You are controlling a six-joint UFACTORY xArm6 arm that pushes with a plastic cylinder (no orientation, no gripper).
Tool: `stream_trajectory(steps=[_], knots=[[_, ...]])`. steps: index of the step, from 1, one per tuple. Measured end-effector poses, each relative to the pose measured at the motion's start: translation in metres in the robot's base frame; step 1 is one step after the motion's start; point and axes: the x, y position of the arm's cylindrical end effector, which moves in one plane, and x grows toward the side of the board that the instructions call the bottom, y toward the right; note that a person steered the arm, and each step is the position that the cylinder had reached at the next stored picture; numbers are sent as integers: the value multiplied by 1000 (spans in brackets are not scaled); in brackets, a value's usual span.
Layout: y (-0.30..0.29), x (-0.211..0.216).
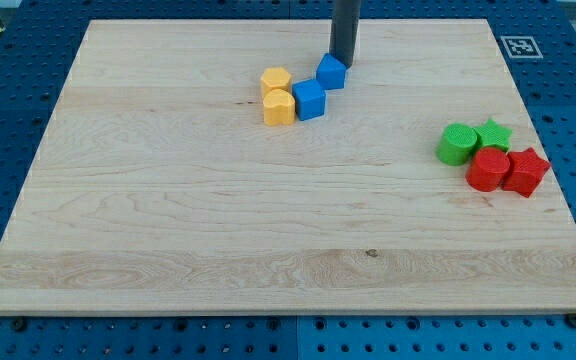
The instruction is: Touch the red star
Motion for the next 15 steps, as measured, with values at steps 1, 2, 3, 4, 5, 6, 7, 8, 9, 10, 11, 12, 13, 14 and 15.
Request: stream_trajectory(steps=[1, 2, 3, 4, 5, 6, 7, 8, 9, 10, 11, 12, 13, 14, 15], knots=[[-19, 3], [-32, 3], [-36, 3], [-10, 3], [10, 5], [1, 21], [-15, 23], [-23, 26], [-20, 26], [43, 25], [106, 24], [134, 24], [197, 24], [250, 25], [281, 39]])
